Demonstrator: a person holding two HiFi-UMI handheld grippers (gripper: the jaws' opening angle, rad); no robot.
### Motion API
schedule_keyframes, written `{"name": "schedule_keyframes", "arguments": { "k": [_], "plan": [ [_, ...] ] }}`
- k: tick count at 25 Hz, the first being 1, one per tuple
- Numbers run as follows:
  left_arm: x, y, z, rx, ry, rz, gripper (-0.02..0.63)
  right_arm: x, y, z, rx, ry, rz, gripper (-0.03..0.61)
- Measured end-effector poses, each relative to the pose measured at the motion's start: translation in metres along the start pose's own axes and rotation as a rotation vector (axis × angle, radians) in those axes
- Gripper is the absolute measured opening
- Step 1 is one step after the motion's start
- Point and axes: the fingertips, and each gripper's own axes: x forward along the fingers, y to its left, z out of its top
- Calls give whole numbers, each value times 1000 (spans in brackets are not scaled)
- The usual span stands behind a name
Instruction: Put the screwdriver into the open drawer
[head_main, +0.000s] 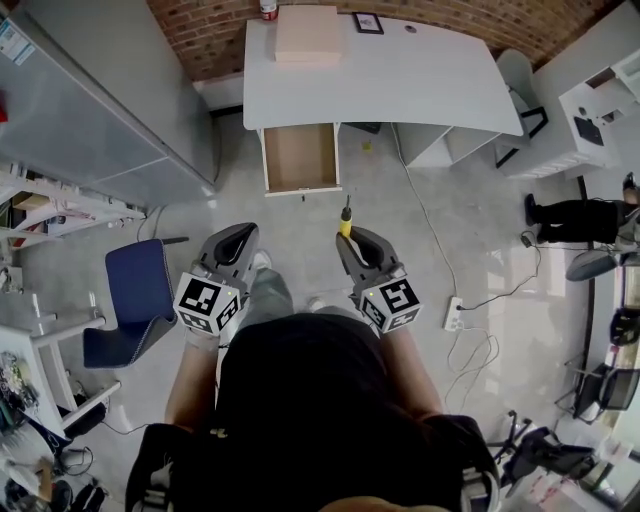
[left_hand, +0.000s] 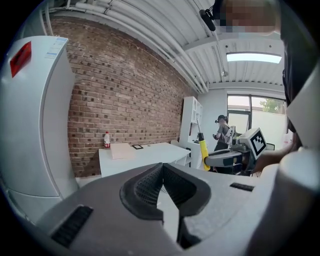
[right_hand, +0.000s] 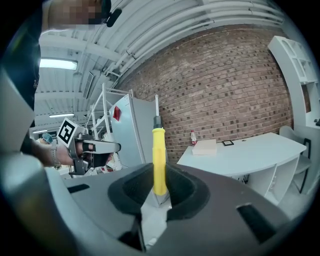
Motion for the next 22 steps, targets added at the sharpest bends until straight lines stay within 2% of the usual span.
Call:
{"name": "schedule_keyframes", "arguments": {
  "k": [15,22],
  "plan": [
    [36,147,20,-39,3,-85,3,141,1,28,3,61,-74,78],
    [42,202,10,-62,14,-137,3,197,5,23,-12,115,-119,78]
  ]
}}
